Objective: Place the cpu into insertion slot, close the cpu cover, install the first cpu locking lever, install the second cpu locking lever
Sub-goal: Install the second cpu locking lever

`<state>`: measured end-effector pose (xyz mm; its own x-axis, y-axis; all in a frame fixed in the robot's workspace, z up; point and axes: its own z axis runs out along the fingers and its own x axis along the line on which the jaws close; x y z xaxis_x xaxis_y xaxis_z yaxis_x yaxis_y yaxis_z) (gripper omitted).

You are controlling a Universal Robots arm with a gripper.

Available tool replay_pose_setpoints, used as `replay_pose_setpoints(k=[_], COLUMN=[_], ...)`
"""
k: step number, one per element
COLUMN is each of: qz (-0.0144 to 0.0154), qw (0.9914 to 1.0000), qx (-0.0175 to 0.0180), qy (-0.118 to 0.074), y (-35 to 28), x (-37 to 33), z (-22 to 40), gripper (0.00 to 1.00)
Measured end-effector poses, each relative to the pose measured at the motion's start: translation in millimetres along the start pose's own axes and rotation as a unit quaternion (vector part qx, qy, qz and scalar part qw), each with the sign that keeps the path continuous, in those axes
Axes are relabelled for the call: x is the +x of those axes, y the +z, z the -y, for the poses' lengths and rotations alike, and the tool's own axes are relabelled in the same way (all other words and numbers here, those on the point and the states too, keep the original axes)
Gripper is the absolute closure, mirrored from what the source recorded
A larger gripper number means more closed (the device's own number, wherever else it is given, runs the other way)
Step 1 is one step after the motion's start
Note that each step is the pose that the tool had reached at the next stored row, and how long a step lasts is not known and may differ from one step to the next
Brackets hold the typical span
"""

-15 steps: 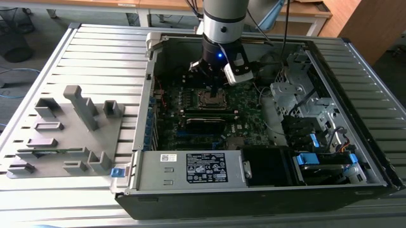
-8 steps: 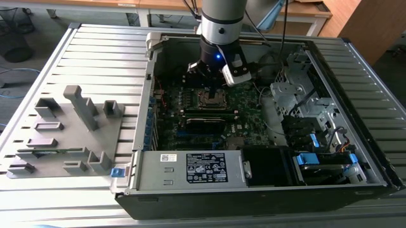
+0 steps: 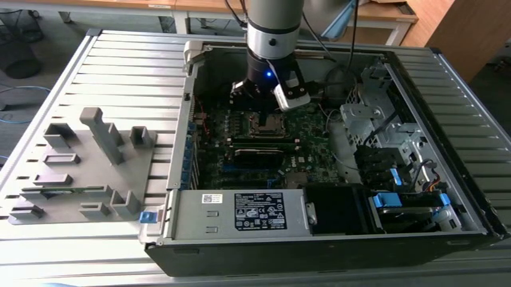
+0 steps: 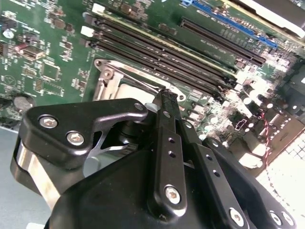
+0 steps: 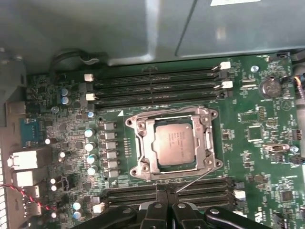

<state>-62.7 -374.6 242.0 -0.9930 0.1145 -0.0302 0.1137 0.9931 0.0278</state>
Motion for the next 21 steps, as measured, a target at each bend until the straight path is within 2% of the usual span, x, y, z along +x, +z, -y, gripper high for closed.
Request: replay_pose_setpoints(k=[6, 12, 21], qz=[0.0, -0.0001, -0.0002], qw=[1.0, 1.0, 1.0], qx=[0.0005, 0.0012, 0.0014], qy=[0.0, -0.001, -0.001], y=[4.7, 7.4, 9.9], x=[8.8, 9.4, 9.6], z=[2.1, 5.9, 6.1], gripper=[0.89, 0.89, 0.89])
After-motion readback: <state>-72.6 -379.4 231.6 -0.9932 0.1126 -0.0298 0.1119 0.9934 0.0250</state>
